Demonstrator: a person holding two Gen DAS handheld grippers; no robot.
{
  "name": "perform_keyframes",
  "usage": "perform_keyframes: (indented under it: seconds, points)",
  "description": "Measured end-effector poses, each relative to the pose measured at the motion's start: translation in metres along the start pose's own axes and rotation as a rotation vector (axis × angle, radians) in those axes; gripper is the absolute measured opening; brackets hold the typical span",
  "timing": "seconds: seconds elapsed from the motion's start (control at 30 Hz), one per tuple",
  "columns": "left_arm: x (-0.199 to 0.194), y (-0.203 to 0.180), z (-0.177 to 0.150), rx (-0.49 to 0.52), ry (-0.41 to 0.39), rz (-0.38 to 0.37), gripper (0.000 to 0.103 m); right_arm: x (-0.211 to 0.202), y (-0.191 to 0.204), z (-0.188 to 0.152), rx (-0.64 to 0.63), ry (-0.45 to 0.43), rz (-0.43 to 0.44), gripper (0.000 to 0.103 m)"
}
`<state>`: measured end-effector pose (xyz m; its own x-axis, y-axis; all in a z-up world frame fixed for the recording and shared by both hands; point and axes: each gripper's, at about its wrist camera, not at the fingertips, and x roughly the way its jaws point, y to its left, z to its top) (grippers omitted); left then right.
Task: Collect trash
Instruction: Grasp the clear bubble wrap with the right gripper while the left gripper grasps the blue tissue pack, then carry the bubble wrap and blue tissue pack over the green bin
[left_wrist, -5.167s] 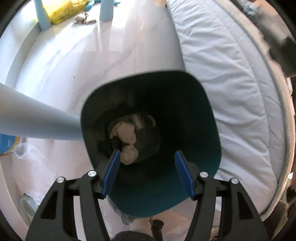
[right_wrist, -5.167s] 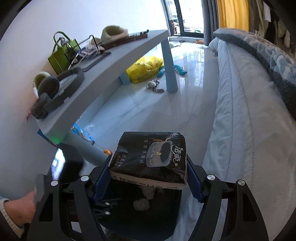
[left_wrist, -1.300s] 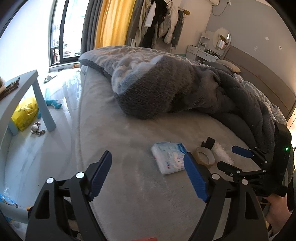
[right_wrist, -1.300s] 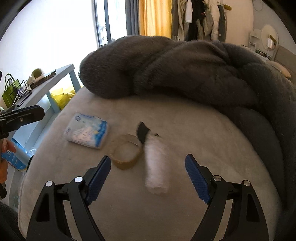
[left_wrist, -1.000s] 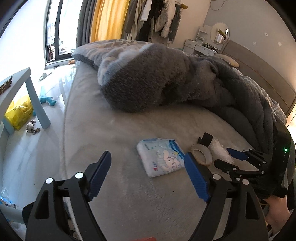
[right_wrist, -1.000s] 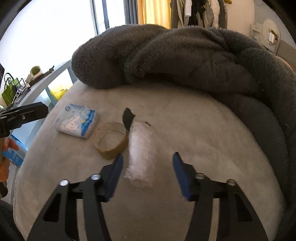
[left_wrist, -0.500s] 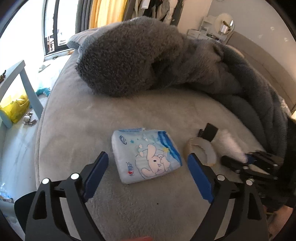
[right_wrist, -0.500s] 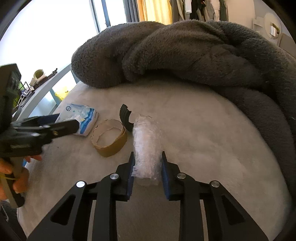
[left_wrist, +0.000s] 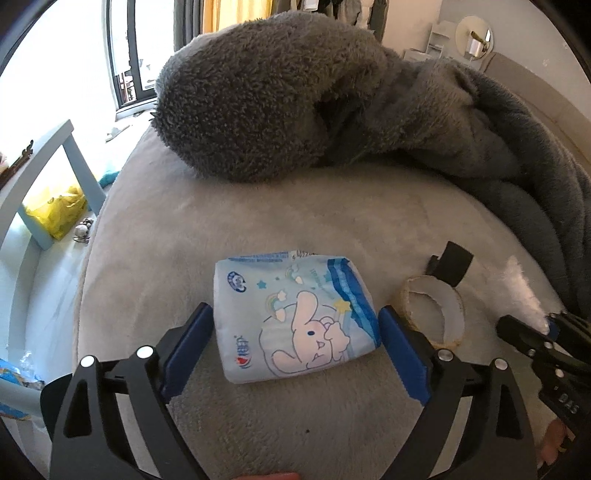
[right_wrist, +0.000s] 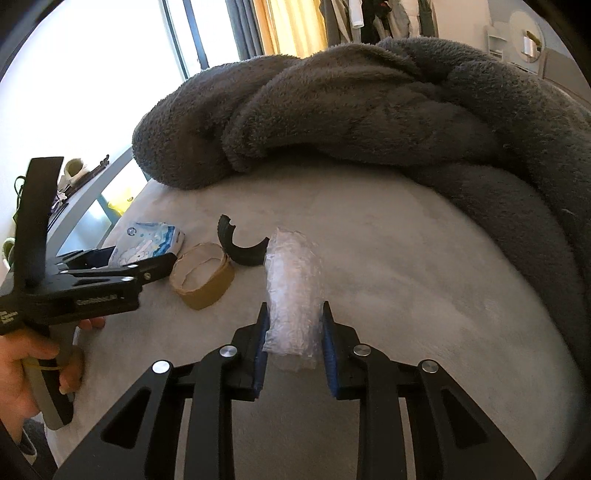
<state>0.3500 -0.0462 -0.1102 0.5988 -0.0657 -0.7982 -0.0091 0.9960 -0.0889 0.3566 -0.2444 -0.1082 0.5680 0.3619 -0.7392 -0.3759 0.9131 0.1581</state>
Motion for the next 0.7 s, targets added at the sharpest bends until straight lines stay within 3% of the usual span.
perform_keyframes:
  seconds: [0.1,0.17,0.23,0.4,0.7]
  points:
    - [0.001,-0.001,0.000,0.007,0.000,0.018,0.086,0.000,0.005,0.001,-0.011,0.003,-0.001,0.026]
    - [-0.001,0.000,-0.001,-0.001,-0.008,0.018,0.075,-0.001,0.009,0.003,-0.019,-0.001,0.000,0.026]
    - [-0.005,0.005,-0.001,-0.013,-0.012,-0.005,0.073,-0.002,0.013,0.004,-0.023,-0.001,0.002,0.026]
    - [-0.014,0.017,-0.001,-0.035,-0.013,-0.080,0.073,-0.009,0.024,0.011,-0.028,-0.022,0.007,0.026]
    - [-0.037,0.033,-0.003,0.009,-0.041,-0.141,0.073,-0.004,0.060,0.026,-0.039,-0.031,0.036,0.026]
